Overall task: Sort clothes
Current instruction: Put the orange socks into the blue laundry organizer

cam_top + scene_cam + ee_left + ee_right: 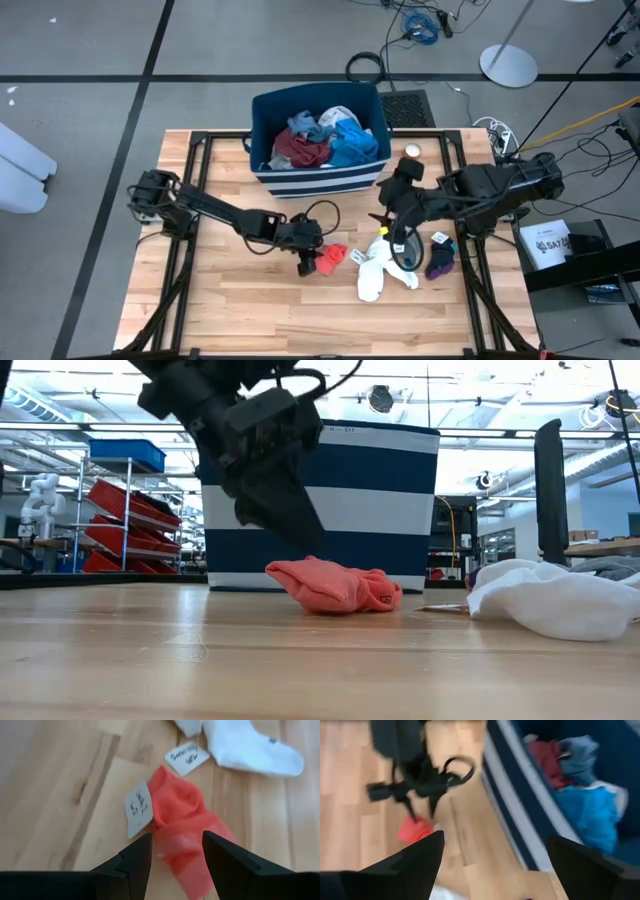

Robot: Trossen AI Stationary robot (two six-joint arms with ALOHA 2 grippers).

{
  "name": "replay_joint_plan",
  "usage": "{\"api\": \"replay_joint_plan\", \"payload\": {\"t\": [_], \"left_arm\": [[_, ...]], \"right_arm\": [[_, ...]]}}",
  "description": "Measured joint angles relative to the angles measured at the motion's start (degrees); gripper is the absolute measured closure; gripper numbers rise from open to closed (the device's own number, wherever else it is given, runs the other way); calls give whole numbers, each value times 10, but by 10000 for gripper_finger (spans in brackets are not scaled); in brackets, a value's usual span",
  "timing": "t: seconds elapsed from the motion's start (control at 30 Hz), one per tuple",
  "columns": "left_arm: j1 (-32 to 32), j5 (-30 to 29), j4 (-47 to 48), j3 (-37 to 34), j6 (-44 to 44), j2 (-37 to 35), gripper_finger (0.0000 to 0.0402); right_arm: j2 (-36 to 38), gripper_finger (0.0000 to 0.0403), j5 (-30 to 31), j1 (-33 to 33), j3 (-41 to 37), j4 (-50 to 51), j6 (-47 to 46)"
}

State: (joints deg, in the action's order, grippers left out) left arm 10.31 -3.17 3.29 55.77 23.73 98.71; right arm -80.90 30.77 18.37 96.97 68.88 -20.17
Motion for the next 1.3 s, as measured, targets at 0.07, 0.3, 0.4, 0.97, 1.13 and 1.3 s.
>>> {"api": "replay_joint_plan", "payload": {"t": [0.07, 0.3, 0.4, 0.97, 1.13, 1.3], "left_arm": [[0, 1, -1, 0, 0, 12, 217], [1, 2, -43, 0, -27, 63, 217], [-1, 2, -47, 0, -48, 86, 217], [-9, -20, -20, 0, -156, 82, 365], [-10, -21, -13, -2, -173, 59, 382], [-9, -30, 7, -2, -184, 3, 383]], "right_arm": [[0, 65, 22, 9, 0, 0, -11], [-18, 65, 70, 37, -5, -3, -64], [-27, 65, 100, 48, -37, -18, -83], [-28, 65, 48, 24, -304, -172, -103], [-28, 65, 36, 22, -304, -152, -131], [-28, 65, 34, 22, -304, -152, -132]]}}
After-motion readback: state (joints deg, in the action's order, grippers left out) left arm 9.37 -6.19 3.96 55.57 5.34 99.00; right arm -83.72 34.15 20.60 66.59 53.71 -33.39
